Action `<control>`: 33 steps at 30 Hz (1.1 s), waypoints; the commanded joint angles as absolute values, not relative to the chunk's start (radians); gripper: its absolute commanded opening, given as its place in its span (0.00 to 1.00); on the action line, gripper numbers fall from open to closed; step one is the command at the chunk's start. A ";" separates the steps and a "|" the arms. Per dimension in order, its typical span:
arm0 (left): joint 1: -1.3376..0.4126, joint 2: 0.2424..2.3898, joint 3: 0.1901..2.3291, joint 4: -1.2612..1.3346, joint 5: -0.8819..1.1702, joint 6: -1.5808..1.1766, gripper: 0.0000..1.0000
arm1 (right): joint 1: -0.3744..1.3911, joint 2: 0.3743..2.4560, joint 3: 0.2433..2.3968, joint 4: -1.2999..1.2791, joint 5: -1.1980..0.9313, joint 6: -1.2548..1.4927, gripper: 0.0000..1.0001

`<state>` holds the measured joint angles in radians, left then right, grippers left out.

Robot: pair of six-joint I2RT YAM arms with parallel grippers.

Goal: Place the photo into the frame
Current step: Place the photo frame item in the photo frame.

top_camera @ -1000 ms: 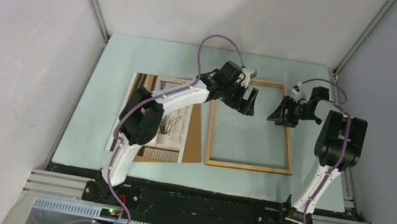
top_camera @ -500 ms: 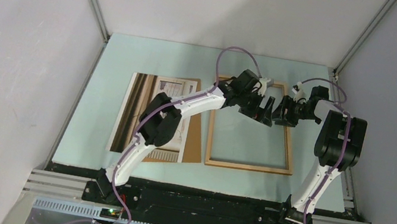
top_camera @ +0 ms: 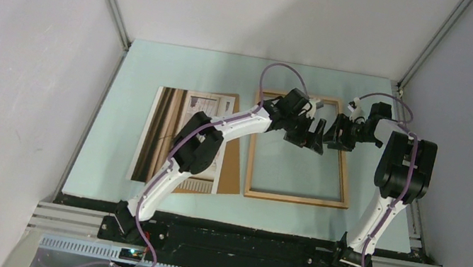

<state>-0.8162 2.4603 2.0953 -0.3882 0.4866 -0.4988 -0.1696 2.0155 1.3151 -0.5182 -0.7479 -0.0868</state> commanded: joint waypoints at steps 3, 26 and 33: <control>-0.817 2.477 2.171 -0.376 0.514 -0.519 1.00 | -0.164 2.008 1.341 -0.516 -0.722 -0.112 0.61; -0.806 2.499 2.153 -0.379 0.505 -0.517 0.99 | -0.183 1.971 1.341 -0.536 -0.696 -0.133 0.62; -0.804 2.499 2.150 -0.378 0.507 -0.516 0.99 | -0.190 1.951 1.355 -0.555 -0.669 -0.148 0.62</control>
